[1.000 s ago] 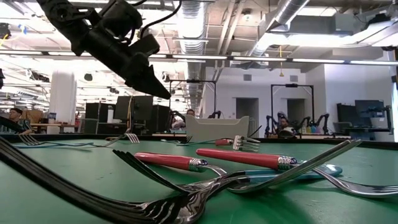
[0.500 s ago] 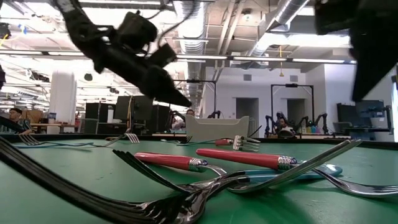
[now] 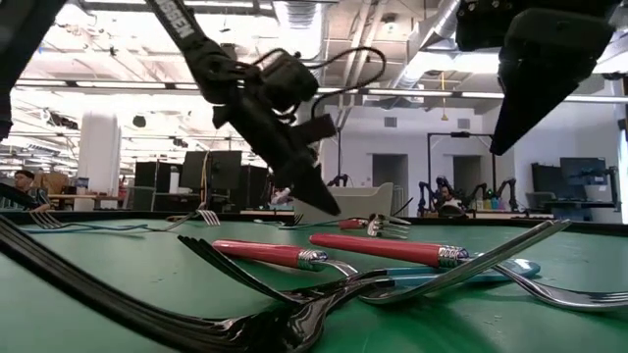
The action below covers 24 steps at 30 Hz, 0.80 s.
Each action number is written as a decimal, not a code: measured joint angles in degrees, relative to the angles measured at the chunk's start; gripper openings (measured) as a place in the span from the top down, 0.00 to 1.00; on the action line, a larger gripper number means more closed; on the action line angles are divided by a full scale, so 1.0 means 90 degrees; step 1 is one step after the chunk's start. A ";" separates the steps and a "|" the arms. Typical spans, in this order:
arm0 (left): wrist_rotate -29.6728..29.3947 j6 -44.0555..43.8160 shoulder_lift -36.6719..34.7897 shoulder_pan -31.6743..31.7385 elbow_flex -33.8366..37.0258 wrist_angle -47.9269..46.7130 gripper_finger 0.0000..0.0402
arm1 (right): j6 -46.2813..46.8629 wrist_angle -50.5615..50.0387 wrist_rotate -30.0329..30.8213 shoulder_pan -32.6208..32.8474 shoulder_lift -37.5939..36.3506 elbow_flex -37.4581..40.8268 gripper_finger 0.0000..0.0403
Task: Sort silverware by color (type)
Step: Put the blue fork into the transparent bin
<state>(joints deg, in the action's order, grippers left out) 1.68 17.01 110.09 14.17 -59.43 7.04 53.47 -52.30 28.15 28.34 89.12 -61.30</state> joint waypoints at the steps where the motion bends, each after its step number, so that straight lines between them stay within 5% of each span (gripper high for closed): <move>1: 0.0028 0.0035 0.0091 0.0003 -0.0077 -0.0116 0.65 | 0.0001 -0.0001 0.0029 0.0000 0.0000 0.0000 0.73; 9: 0.0242 -0.0013 0.0489 0.0003 -0.0304 -0.0229 0.74 | 0.0439 -0.0099 0.0267 0.0017 0.0000 0.0000 0.73; 14: 0.0469 -0.0461 0.0381 0.0010 -0.0288 -0.0173 0.97 | 0.2698 0.0017 0.2298 -0.0087 0.0001 0.0000 0.73; 24: 0.0291 -0.0686 -0.0629 -0.0362 -0.0013 0.0836 0.99 | 0.4055 0.0504 0.2888 -0.0314 0.0018 0.0179 0.66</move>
<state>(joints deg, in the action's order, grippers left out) 4.30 10.83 104.43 10.91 -59.54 14.57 89.97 -47.76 54.14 25.51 89.29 -59.69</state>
